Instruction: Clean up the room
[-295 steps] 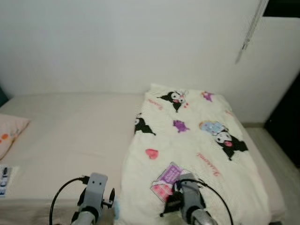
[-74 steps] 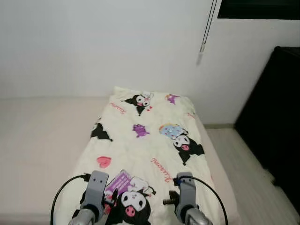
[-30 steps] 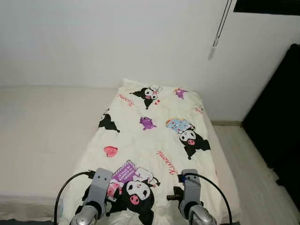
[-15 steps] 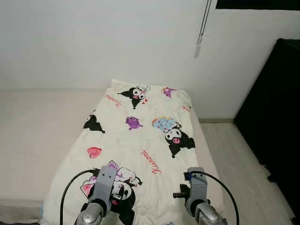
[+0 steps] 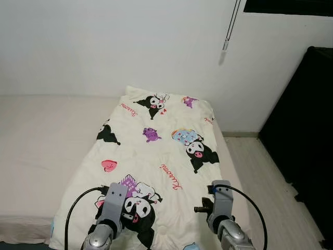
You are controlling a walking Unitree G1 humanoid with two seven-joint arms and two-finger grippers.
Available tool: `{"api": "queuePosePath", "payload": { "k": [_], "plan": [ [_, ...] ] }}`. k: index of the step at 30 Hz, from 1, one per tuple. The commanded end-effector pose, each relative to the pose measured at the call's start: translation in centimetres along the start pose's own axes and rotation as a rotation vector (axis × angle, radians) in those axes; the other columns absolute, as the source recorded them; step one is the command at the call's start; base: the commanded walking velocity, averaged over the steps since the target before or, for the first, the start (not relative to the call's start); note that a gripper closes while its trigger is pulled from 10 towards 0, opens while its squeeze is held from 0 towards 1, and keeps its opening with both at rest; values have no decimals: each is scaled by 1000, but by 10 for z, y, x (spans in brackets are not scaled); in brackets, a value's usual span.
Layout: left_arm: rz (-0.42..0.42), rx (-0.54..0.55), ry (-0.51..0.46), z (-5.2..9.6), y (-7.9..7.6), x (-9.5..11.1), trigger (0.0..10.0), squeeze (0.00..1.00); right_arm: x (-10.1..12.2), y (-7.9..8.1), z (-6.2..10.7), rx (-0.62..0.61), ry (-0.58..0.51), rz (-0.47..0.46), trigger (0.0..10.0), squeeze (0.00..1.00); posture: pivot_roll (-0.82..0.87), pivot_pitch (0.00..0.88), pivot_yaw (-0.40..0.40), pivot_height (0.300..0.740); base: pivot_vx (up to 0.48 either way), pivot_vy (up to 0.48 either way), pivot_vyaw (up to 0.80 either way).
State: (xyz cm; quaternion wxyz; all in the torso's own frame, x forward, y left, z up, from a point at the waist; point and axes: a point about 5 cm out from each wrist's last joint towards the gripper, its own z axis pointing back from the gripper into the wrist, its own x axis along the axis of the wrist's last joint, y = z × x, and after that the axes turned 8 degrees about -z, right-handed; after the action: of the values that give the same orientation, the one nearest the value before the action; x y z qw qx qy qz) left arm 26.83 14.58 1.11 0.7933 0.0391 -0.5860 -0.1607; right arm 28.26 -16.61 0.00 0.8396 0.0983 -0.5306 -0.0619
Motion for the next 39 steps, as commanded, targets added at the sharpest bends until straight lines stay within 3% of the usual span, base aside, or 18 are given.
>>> {"api": "queuePosePath", "payload": {
  "k": [1, 18, 39],
  "plan": [
    [5, -6, 18, 2, -1, -4, 10000, 0, 0, 0, 0, 0, 8, -6, 10000, 0, -17, 115, -34, 675, 0, 0, 0],
    [0, -47, -52, 5, -4, 8, 10000, 0, 12, -3, -2, 0, -26, -20, 10000, 0, -17, 119, -25, 610, 0, 0, 0],
    [2, -97, -125, 10, -10, 24, 10000, 0, 32, -19, -6, -114, -92, -69, 10000, 0, -4, 119, -21, 600, 0, 0, 0]
  ]
}}
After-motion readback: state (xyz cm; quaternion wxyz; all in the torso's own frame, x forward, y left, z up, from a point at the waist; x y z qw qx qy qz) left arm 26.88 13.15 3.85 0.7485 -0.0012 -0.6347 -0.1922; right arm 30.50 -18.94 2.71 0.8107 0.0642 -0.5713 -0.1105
